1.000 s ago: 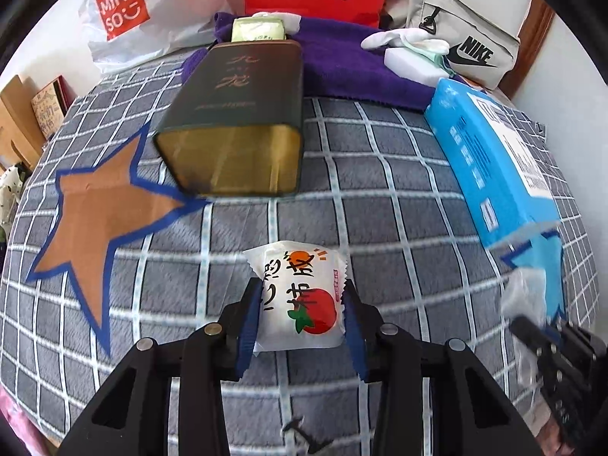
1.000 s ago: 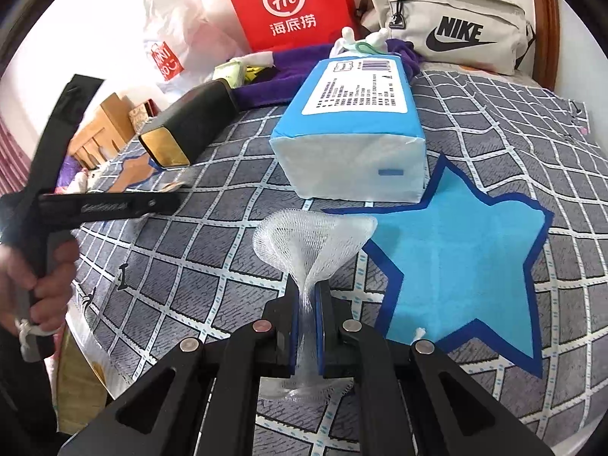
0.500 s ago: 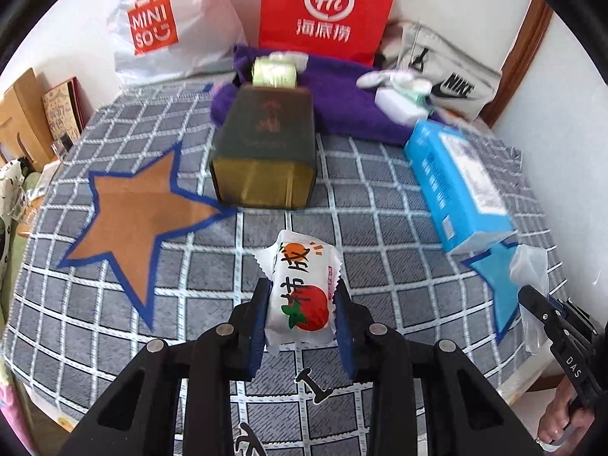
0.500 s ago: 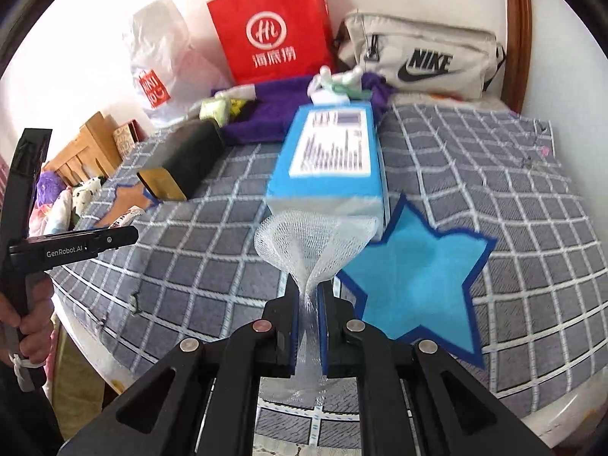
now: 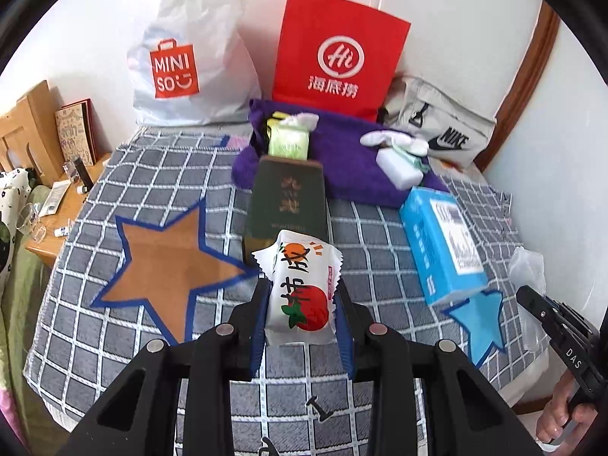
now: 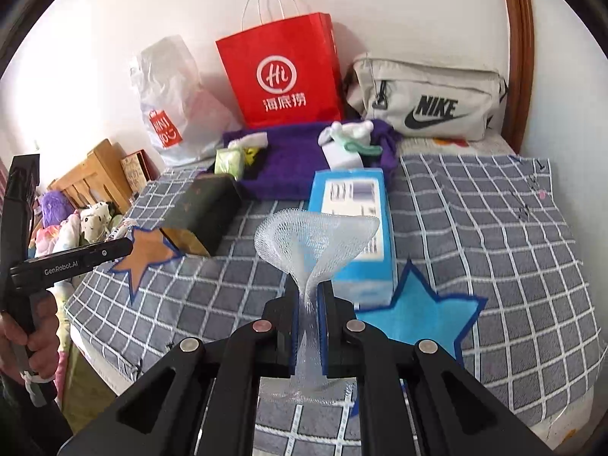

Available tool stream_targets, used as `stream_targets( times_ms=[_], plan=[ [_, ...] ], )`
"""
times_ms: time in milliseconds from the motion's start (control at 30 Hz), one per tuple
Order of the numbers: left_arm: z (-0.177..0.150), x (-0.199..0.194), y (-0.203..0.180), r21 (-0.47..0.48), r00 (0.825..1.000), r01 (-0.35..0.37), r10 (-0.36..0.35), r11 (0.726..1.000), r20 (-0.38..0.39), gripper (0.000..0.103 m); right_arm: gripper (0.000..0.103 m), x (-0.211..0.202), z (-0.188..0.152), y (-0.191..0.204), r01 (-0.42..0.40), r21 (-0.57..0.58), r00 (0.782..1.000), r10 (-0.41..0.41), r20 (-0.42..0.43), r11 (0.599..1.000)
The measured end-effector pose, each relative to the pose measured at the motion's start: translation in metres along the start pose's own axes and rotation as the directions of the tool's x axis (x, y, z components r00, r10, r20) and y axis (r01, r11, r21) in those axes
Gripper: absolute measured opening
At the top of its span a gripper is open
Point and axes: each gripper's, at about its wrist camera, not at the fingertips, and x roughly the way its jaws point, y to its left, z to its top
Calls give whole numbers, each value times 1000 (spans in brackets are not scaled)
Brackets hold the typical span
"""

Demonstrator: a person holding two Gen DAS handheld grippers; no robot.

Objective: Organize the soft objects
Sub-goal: 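Lift the candy packet and mesh bag toward the purple towel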

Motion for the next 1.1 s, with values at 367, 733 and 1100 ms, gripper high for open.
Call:
stream_targets(
  times_ms=[367, 733, 1100],
  plan=[
    [42, -10, 1, 2, 998, -3, 2, 1000, 60, 30, 9, 6, 44, 8, -16, -18, 999, 17, 31, 1000],
    [79, 3, 3, -3, 997, -8, 8, 1000, 77, 30, 9, 22, 85, 12, -25, -42, 998, 27, 51, 999],
    [109, 33, 3, 2, 998, -10, 10, 1000, 61, 30, 9, 56, 120, 1, -49, -8, 998, 49, 44, 999]
  ],
)
